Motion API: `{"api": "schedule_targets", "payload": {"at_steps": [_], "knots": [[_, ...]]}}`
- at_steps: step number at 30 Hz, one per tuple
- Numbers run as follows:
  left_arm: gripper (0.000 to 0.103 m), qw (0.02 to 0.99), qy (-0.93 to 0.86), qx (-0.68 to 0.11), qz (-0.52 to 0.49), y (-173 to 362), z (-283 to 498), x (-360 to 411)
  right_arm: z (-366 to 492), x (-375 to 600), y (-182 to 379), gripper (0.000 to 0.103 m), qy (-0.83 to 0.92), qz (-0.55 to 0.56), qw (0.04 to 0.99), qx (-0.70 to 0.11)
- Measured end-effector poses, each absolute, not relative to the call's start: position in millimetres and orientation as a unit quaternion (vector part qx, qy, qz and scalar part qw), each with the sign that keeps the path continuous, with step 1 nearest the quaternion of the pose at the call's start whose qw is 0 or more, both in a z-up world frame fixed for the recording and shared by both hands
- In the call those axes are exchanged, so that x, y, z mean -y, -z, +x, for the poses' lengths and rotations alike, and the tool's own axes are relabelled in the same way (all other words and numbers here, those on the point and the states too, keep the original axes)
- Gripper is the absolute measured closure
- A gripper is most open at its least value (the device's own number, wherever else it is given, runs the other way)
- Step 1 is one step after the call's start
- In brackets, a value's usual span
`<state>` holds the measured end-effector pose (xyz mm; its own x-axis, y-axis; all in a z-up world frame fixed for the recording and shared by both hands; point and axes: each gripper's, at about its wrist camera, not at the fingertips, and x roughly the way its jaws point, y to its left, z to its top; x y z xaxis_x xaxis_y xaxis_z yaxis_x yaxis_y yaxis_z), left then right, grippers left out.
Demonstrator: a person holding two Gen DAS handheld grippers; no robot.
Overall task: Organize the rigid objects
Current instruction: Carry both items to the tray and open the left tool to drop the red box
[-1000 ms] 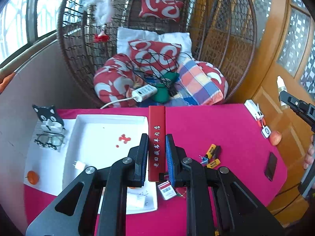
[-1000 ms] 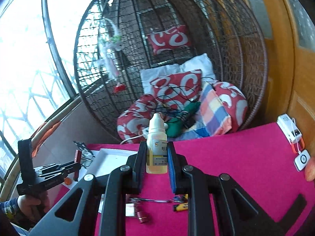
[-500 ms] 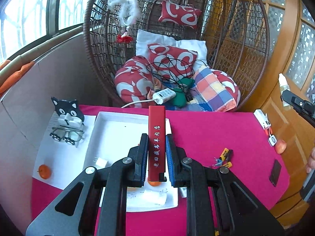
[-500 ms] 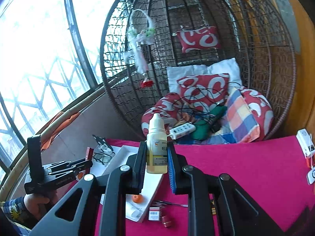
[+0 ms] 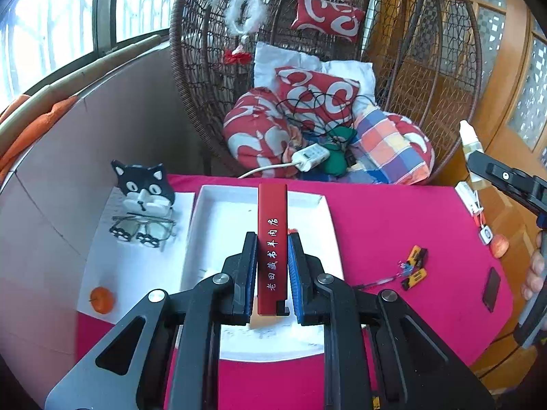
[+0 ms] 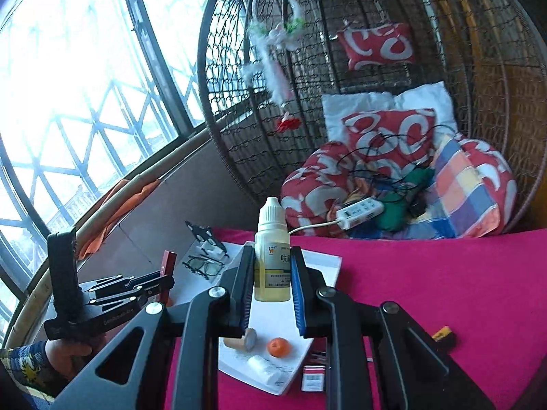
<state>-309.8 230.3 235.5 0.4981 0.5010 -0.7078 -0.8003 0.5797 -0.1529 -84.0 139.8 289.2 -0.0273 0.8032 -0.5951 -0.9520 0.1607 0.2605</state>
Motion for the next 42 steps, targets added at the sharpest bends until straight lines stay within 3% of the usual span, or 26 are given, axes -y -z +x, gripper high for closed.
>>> {"api": "schedule_targets", "payload": {"at_steps": [12, 26, 36, 37, 38, 39, 40, 41, 42], "knots": [[0.087, 0.813, -0.386, -0.341, -0.272, -202.5, -347.5, -277.3, -123.1, -201.1, -221.7, 0.085, -0.626, -0.155, 0.662, -0.382], [0.087, 0.796, -0.303, -0.437, -0.288, -130.1, -295.9, -304.3, -139.5, -246.8, -96.1, 0.084, -0.527, -0.263, 0.638, -0.497], [0.086, 0.774, -0.318, -0.453, -0.308, -118.7, -303.9, -313.6, -144.1, -247.5, -83.0, 0.084, -0.510, -0.270, 0.638, -0.509], [0.084, 0.774, -0.321, -0.449, -0.309, -119.8, -305.1, -312.5, -145.8, -248.7, -83.7, 0.084, -0.511, -0.272, 0.639, -0.506], [0.071, 0.777, -0.325, -0.442, -0.310, -121.8, -307.3, -311.3, -147.1, -249.6, -84.5, 0.083, -0.511, -0.273, 0.640, -0.504], [0.035, 0.780, -0.331, -0.430, -0.310, -125.3, -309.6, -310.3, -148.9, -250.3, -86.5, 0.078, -0.512, -0.274, 0.643, -0.499], [0.016, 0.783, -0.341, -0.420, -0.306, -128.9, -312.7, -309.4, -150.3, -250.1, -89.0, 0.070, -0.514, -0.274, 0.645, -0.494], [0.000, 0.787, -0.355, -0.408, -0.298, -132.9, -315.7, -308.6, -151.5, -249.5, -92.3, 0.036, -0.517, -0.274, 0.649, -0.487], [0.000, 0.790, -0.365, -0.396, -0.291, -137.1, -318.4, -307.8, -152.5, -248.4, -96.4, 0.003, -0.518, -0.272, 0.655, -0.478]]}}
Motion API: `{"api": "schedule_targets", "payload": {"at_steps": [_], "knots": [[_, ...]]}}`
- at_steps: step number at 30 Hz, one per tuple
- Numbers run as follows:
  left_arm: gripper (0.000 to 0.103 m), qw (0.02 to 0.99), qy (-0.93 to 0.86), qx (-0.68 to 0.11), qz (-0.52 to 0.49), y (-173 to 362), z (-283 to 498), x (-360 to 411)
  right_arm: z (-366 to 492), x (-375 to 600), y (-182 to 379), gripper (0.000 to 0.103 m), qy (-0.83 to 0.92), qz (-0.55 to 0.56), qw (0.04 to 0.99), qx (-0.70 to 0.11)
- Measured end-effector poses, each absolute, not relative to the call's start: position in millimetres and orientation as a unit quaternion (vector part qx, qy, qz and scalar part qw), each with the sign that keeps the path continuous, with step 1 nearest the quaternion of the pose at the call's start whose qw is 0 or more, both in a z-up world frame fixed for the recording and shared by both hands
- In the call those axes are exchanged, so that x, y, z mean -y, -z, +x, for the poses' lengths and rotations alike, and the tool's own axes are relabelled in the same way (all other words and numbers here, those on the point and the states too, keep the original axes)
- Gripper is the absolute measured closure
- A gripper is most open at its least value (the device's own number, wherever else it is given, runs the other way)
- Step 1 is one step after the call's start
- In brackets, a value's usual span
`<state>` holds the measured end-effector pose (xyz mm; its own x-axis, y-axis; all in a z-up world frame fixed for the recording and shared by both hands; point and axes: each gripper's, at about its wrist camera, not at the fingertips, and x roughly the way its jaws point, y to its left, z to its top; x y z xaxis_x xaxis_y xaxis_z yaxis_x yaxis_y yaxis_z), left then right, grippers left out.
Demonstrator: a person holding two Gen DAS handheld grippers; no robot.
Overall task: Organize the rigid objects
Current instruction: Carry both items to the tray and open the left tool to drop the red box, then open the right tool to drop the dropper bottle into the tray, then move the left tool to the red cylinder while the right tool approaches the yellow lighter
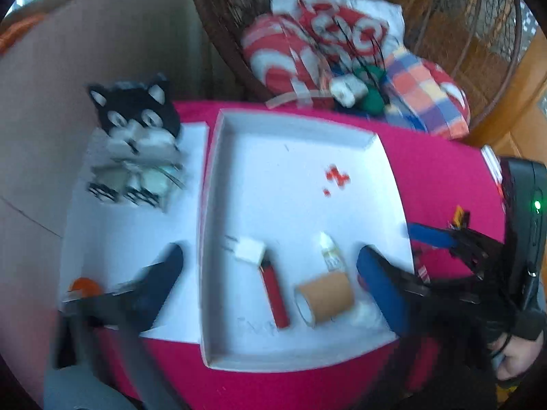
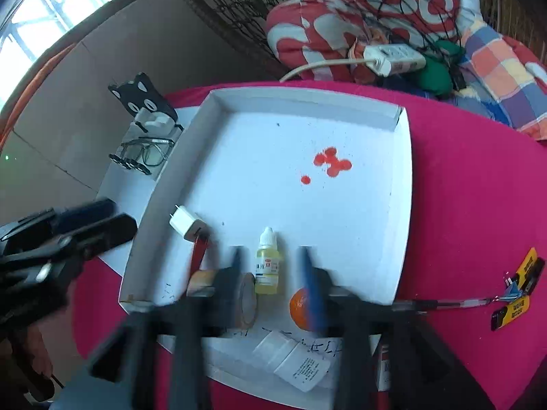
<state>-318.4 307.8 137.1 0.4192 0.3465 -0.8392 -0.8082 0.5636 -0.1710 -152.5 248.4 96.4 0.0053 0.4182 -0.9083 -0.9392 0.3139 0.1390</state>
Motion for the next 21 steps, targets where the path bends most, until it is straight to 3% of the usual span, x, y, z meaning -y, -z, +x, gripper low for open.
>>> {"api": "schedule_targets", "payload": {"at_steps": [13, 21], "knots": [[0.000, 0.792, -0.389, -0.365, -0.297, -156.2, -314.2, -289.6, -134.5, -213.8, -138.4, 0.000, -0.530, -0.229, 0.688, -0.440], [0.000, 0.807, -0.347, -0.379, -0.292, -157.7, -255.5, -253.6, -76.9, -160.1, -163.8, 0.000, -0.491, -0.183, 0.734, -0.432]]}}
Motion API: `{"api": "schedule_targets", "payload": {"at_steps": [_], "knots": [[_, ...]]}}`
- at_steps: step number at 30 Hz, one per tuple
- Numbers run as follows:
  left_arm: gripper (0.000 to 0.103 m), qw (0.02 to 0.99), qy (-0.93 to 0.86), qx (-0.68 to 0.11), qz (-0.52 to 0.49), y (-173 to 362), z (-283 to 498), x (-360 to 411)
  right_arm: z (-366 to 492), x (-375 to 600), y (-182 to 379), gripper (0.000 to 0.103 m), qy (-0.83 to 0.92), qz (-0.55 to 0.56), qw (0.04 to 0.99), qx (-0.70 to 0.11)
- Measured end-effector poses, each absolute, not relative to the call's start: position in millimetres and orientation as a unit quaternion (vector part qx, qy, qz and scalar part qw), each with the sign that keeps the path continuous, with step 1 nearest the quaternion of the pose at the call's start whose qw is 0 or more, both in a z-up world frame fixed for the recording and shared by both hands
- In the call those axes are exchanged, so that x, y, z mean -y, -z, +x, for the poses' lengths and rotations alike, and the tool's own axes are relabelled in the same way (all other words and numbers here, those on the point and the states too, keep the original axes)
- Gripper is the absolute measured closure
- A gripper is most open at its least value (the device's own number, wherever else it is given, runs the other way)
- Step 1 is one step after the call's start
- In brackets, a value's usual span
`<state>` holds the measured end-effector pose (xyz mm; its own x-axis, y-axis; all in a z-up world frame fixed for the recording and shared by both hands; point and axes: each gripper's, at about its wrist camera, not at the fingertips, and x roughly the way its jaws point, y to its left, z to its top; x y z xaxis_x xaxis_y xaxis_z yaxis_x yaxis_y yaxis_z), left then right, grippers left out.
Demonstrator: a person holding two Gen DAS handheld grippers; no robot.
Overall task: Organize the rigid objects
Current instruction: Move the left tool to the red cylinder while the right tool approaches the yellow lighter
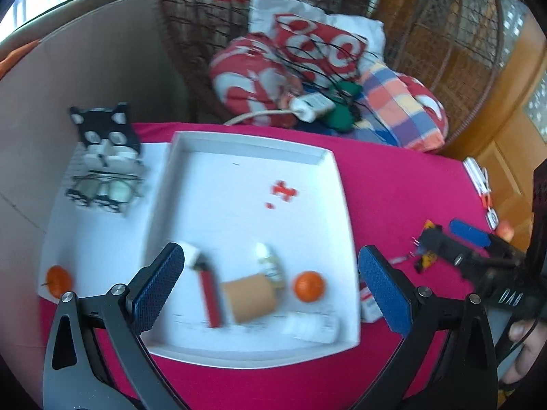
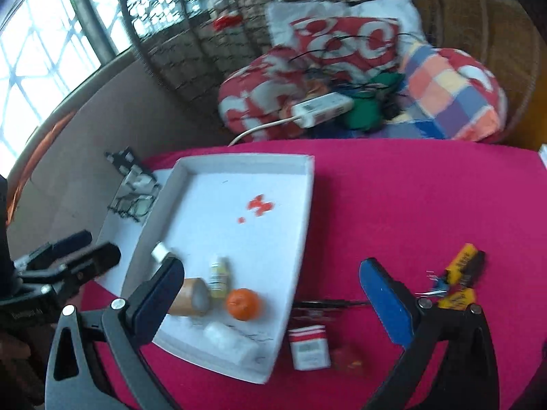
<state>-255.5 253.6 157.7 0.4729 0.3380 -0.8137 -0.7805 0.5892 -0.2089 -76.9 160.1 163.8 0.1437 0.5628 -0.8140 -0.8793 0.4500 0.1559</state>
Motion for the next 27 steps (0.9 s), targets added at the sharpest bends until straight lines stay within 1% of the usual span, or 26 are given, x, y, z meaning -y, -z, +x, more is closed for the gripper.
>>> {"api": "schedule_targets", "payload": {"at_steps": [7, 14, 20, 22, 26, 27], "knots": [[0.000, 0.815, -0.307, -0.407, -0.276, -149.3, -204.1, -227.2, -2.2, -89.8, -186.2, 0.000, -0.414, -0.122, 0.795, -0.426], [0.000, 0.811, -0.245, -0.473, -0.243, -123.1, -144.6, -195.0, 51.3, -35.2, -174.2, 0.000, -0.339, -0.082, 0.816, -0.461], [0.001, 0.823, -0.152, -0.531, -0.135, -92.4, -105.4, -145.9, 66.8, -12.2, -172.9, 0.000, -0.329, -0.095, 0.816, -0.466], [0.006, 0.822, -0.131, -0.541, -0.115, -83.9, -101.0, -136.1, 73.7, -7.6, -171.8, 0.000, -0.325, -0.095, 0.815, -0.470], [0.009, 0.815, -0.108, -0.563, -0.087, -65.5, -85.8, -119.6, 84.4, -2.8, -167.7, 0.000, -0.327, -0.100, 0.807, -0.482], [0.014, 0.809, -0.106, -0.572, -0.083, -59.1, -81.7, -117.9, 86.3, -3.5, -166.9, 0.000, -0.331, -0.103, 0.804, -0.483]]}}
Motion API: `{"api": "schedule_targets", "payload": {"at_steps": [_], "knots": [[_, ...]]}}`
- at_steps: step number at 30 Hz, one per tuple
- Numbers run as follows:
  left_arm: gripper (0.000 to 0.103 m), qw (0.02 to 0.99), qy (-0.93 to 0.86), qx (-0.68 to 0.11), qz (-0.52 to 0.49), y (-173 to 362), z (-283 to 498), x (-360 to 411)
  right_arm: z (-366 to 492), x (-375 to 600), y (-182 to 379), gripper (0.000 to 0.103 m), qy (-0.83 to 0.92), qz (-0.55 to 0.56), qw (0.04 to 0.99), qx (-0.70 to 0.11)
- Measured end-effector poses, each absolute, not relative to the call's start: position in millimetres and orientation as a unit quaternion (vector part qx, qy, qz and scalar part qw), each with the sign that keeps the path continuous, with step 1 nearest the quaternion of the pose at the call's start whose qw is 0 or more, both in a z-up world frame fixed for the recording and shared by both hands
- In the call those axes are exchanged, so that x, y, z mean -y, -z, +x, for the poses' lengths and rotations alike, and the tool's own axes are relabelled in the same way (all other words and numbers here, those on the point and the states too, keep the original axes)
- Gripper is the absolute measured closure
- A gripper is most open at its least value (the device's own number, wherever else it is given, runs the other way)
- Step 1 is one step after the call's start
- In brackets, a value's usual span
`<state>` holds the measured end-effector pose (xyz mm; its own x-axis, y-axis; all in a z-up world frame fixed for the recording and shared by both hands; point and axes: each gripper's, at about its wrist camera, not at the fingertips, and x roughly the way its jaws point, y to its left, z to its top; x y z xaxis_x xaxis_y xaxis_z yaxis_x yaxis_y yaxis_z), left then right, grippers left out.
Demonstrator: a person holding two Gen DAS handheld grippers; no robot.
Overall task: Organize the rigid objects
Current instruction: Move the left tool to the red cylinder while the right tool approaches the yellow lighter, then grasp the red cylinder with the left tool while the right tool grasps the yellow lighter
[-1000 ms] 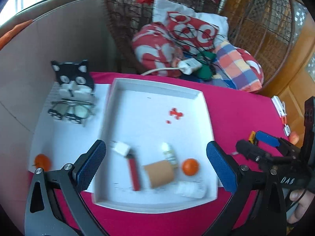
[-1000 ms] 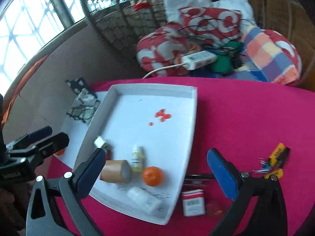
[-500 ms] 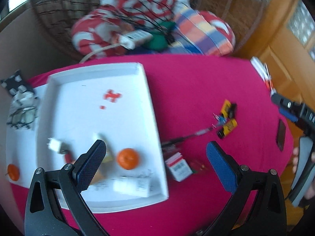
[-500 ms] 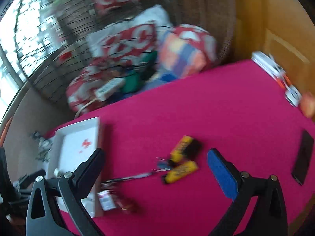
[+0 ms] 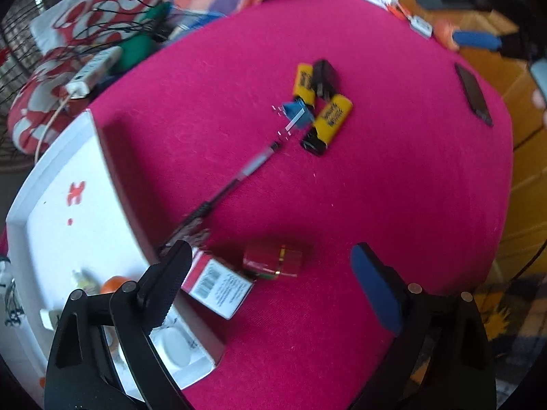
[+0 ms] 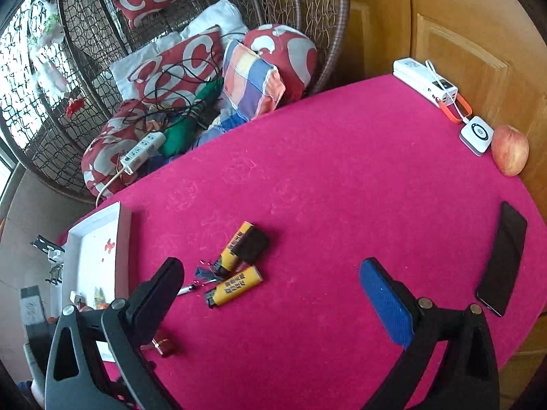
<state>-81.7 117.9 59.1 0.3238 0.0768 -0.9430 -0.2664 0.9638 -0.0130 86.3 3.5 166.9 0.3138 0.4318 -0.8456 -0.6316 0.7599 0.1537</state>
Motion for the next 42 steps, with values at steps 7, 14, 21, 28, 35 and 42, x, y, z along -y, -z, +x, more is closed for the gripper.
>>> {"api": "schedule_targets", "payload": {"at_steps": [7, 14, 21, 28, 35, 42], "knots": [[0.031, 0.791, -0.110, -0.599, -0.056, -42.8, -71.7, -113.2, 83.7, -17.8, -140.7, 0.000, -0.364, -0.158, 0.761, -0.514], [0.061, 0.783, -0.109, -0.605, -0.091, -42.5, -78.5, -113.1, 60.9, -52.7, -93.9, 0.000, -0.415, -0.265, 0.713, -0.498], [0.061, 0.788, -0.139, -0.584, -0.136, -62.5, -91.1, -125.4, 51.2, -91.6, -59.2, 0.000, -0.424, -0.332, 0.685, -0.490], [0.061, 0.794, -0.153, -0.568, -0.154, -73.8, -97.6, -126.9, 43.2, -101.7, -36.4, 0.000, -0.414, -0.374, 0.669, -0.491], [0.061, 0.802, -0.159, -0.545, -0.186, -86.9, -95.2, -130.5, 45.8, -85.4, -41.8, 0.023, -0.435, -0.370, 0.668, -0.476], [0.061, 0.837, -0.199, -0.484, -0.162, -137.5, -93.4, -137.1, 48.9, -49.4, -107.7, 0.023, -0.461, -0.288, 0.703, -0.458]]}}
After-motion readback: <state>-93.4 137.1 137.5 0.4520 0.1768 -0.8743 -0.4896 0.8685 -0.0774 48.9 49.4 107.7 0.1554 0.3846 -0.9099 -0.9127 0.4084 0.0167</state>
